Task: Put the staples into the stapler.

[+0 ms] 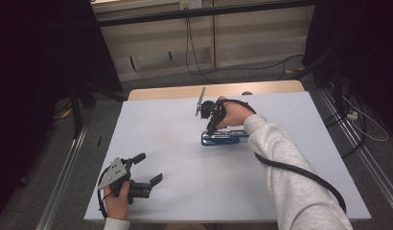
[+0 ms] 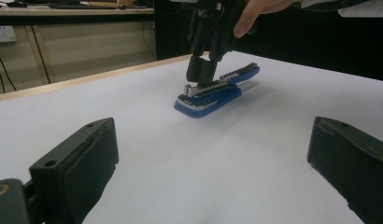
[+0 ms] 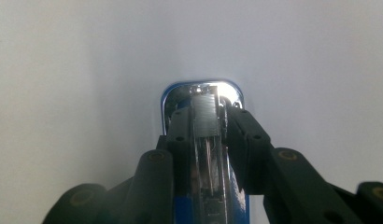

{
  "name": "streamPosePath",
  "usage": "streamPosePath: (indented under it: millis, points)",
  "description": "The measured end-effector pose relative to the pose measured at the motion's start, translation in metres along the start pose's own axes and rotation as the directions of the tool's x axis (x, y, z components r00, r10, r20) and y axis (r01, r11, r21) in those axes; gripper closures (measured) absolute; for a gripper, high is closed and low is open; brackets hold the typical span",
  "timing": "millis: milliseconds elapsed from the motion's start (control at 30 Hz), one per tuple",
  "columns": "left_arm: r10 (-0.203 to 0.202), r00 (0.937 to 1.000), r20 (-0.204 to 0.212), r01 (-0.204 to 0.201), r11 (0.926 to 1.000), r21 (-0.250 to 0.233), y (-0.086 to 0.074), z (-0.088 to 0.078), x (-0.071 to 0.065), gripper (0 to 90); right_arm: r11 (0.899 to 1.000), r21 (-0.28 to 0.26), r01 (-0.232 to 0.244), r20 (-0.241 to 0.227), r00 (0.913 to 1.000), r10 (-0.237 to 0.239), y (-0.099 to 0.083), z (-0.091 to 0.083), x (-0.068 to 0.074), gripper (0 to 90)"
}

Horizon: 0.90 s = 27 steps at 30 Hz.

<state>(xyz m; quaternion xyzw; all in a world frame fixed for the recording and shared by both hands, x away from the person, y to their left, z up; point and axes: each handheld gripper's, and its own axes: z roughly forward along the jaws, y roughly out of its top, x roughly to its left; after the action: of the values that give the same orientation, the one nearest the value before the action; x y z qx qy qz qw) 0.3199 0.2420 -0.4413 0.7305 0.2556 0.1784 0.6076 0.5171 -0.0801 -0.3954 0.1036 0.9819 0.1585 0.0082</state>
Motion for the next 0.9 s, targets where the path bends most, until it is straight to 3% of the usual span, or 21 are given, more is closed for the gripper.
streamPosePath:
  millis: [167, 200, 467, 700, 733, 833, 867, 900]
  points:
    - [-0.003, 1.0000, -0.001, 0.003, 1.0000, 0.004, 0.000, 0.001, 0.001, 2.0, 1.000, -0.017, -0.009, 0.019, 0.9998, 0.009, -0.005, -0.006, 0.000, 62.8]
    - [-0.010, 0.9999, 0.005, 0.009, 0.9999, 0.009, 0.000, 0.002, 0.000, 2.0, 0.998, -0.040, -0.039, 0.030, 0.9988, 0.040, -0.009, -0.010, 0.002, 56.8]
    - [-0.014, 0.9998, 0.016, 0.014, 0.9997, 0.021, 0.005, 0.010, 0.000, 2.0, 0.987, -0.117, -0.106, 0.048, 0.9926, 0.112, -0.036, -0.024, 0.005, 43.8]
    - [-0.025, 0.9991, 0.033, 0.024, 0.9991, 0.036, 0.009, 0.020, 0.000, 2.0, 0.969, -0.184, -0.167, 0.057, 0.9821, 0.180, -0.066, -0.032, 0.007, 31.3]
    - [-0.032, 0.9990, 0.032, 0.030, 0.9987, 0.040, 0.010, 0.023, 0.000, 2.0, 0.960, -0.210, -0.185, 0.070, 0.9765, 0.204, -0.077, -0.035, 0.008, 27.7]
    - [-0.044, 0.9985, 0.033, 0.042, 0.9982, 0.043, 0.012, 0.027, 0.000, 2.0, 0.952, -0.226, -0.209, 0.080, 0.9695, 0.232, -0.087, -0.037, 0.010, 22.9]
    - [-0.042, 0.9985, 0.036, 0.040, 0.9978, 0.053, 0.014, 0.031, 0.000, 2.0, 0.941, -0.243, -0.236, 0.091, 0.9602, 0.264, -0.097, -0.039, 0.012, 18.4]
    - [-0.042, 0.9985, 0.036, 0.040, 0.9978, 0.053, 0.014, 0.031, 0.000, 2.0, 0.941, -0.243, -0.236, 0.091, 0.9602, 0.264, -0.097, -0.039, 0.012, 18.4]
